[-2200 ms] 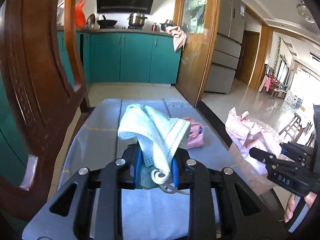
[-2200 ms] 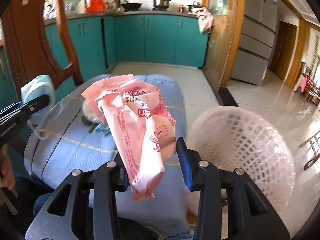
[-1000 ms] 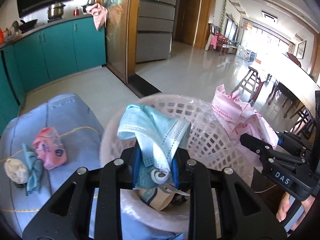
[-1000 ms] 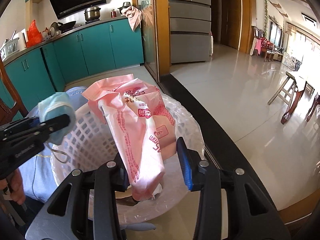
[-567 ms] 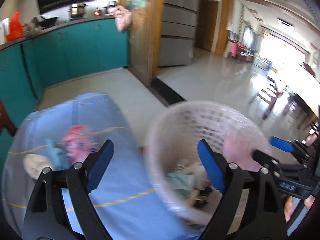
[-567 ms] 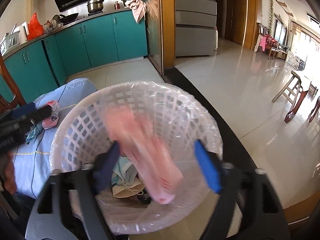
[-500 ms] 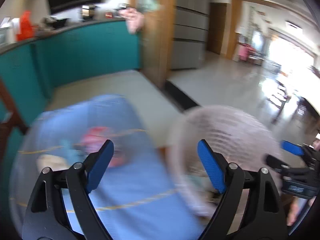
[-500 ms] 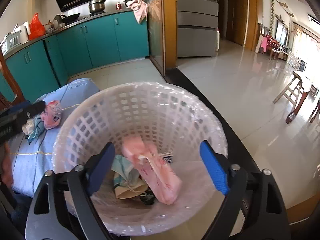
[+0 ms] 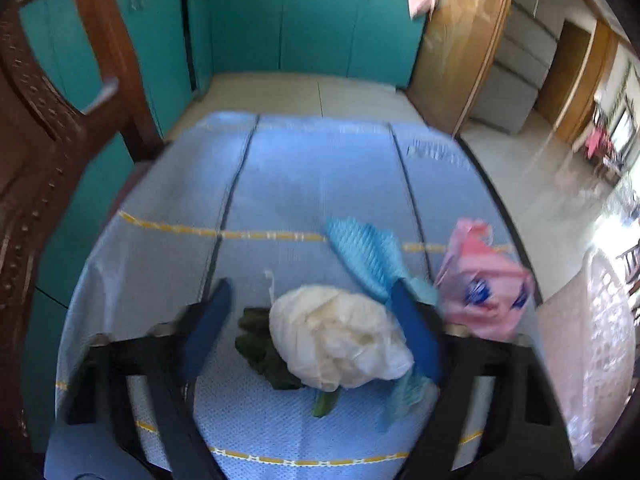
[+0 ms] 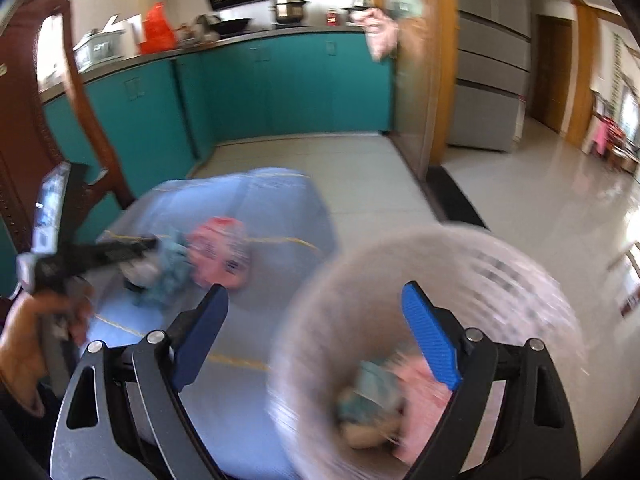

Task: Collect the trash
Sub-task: 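Grasp the white crumpled paper with the left gripper while right grasps the pink tissue packet, then carry the white paper and pink packet over the basket and open both grippers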

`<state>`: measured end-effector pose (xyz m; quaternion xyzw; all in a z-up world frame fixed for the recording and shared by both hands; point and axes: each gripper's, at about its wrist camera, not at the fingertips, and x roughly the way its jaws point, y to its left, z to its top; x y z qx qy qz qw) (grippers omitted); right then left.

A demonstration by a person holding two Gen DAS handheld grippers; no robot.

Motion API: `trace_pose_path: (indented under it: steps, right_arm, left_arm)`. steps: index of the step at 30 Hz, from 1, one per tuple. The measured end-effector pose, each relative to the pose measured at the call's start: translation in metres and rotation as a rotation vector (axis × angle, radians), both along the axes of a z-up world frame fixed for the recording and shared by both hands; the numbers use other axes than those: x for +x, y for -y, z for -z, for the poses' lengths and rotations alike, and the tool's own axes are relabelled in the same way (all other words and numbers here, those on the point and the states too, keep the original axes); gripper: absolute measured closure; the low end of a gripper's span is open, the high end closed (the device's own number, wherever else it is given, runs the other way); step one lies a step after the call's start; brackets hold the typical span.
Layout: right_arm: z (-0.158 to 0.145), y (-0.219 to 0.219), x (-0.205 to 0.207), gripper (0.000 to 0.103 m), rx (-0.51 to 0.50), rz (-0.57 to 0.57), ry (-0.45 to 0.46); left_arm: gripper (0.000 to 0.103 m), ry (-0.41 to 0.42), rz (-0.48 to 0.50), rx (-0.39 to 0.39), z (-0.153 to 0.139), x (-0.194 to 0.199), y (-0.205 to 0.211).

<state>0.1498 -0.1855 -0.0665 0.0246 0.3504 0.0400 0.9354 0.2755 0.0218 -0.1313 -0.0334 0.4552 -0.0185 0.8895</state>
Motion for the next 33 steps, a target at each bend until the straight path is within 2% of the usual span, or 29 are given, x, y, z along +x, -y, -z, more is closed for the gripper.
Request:
trace_pose_path:
  steps: [1,4,7,10,13,17,18,19,21,22,27,32,33]
  right_arm:
    - [0.001,-0.01,0.009,0.016,0.009,-0.02,-0.001]
    - [0.009,-0.038,0.036,0.016,0.049,-0.057,-0.037]
    - [0.017,-0.061,0.058,0.016,0.062,-0.063,-0.066]
    - [0.025,-0.08,0.08,0.016,0.058,-0.052,-0.09]
    - [0.036,-0.094,0.097,0.016,0.047,-0.036,-0.123]
    - [0.056,-0.107,0.109,0.017,0.004,-0.035,-0.167]
    - [0.06,-0.11,0.109,0.025,-0.005,-0.042,-0.171]
    - [0.063,-0.111,0.108,0.038,-0.007,-0.048,-0.174]
    - [0.068,-0.111,0.106,0.046,-0.004,-0.057,-0.175]
    - [0.067,-0.111,0.104,0.056,-0.01,-0.06,-0.171]
    - [0.056,-0.108,0.085,0.059,0.002,-0.11,-0.166]
    - [0.033,-0.099,0.042,0.059,-0.002,-0.155,-0.138]
    - [0.031,-0.097,0.033,0.059,0.002,-0.161,-0.137]
  left_arm:
    - [0.054,-0.017,0.01,-0.011,0.004,0.002,-0.001]
    - [0.061,-0.001,0.021,-0.036,-0.001,-0.001,-0.008]
    - [0.062,0.069,0.026,-0.045,-0.018,-0.017,-0.021]
    - [0.062,0.097,0.011,-0.125,-0.028,-0.038,-0.044]
    - [0.061,0.076,0.036,-0.178,-0.027,-0.052,-0.055]
    - [0.06,0.021,0.094,-0.136,-0.017,-0.066,-0.054]
    - [0.06,0.005,0.105,-0.132,-0.014,-0.068,-0.054]
    - [0.059,-0.011,0.113,-0.129,-0.012,-0.068,-0.054]
    - [0.057,-0.035,0.122,-0.123,-0.007,-0.067,-0.054]
    - [0.057,-0.043,0.123,-0.123,-0.006,-0.067,-0.053]
    - [0.049,-0.048,0.13,-0.121,-0.005,-0.066,-0.052]
    - [0.024,-0.036,0.115,-0.101,-0.006,-0.066,-0.055]
    - [0.023,-0.036,0.112,-0.096,-0.006,-0.067,-0.055]
